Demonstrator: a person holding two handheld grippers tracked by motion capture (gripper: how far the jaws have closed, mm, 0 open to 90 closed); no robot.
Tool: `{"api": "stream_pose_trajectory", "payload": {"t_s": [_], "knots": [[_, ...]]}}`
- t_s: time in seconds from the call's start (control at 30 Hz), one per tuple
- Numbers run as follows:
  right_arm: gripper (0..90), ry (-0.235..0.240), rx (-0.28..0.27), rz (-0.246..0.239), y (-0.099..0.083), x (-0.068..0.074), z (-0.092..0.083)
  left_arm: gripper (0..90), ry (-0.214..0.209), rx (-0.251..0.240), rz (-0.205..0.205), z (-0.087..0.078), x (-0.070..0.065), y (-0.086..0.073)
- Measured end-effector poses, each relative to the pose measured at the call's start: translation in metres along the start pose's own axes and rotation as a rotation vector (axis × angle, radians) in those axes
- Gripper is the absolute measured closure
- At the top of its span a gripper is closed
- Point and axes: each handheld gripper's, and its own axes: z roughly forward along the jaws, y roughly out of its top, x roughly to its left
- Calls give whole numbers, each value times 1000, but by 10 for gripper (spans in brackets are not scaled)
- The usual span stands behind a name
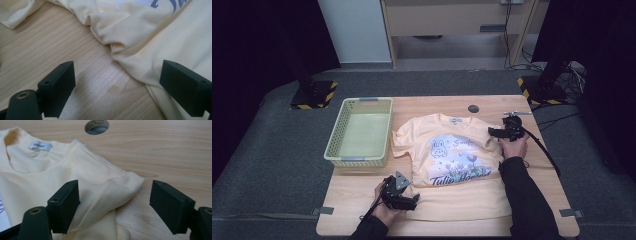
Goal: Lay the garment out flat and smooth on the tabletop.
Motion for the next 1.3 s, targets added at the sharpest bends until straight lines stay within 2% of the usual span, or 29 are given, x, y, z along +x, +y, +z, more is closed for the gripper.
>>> {"api": "stream_pose_trajectory", "payload": {"t_s": [0.17,0.33,0.37,0.47,0.53,0.7,0.8,0.87,0.93,1.0,1.13,1.3], "knots": [[272,1,22,14,0,2,9,124,-5,1,-2,0,1,0],[364,-7,48,21,-1,3,14,124,-8,3,-4,0,1,0],[391,7,43,29,-2,2,15,124,-9,4,-4,0,1,0],[481,75,41,116,-8,-7,18,124,-10,4,-6,0,1,0],[560,105,40,136,-11,-11,19,124,-11,4,-6,0,1,0],[743,148,31,121,-13,-11,16,120,-12,4,-12,1,2,0],[784,168,-2,128,-13,-11,11,120,-13,3,-12,1,2,0],[789,175,-27,118,-12,-11,7,120,-15,3,-14,1,2,0],[792,167,-43,77,-9,-7,1,120,-16,3,-16,1,2,0],[793,185,-73,51,-5,0,-6,120,-16,3,-17,1,2,0],[792,218,-115,3,4,17,-19,120,-16,3,-15,1,1,0],[791,235,-142,-96,10,44,-30,120,-22,1,-19,2,1,0]]}}
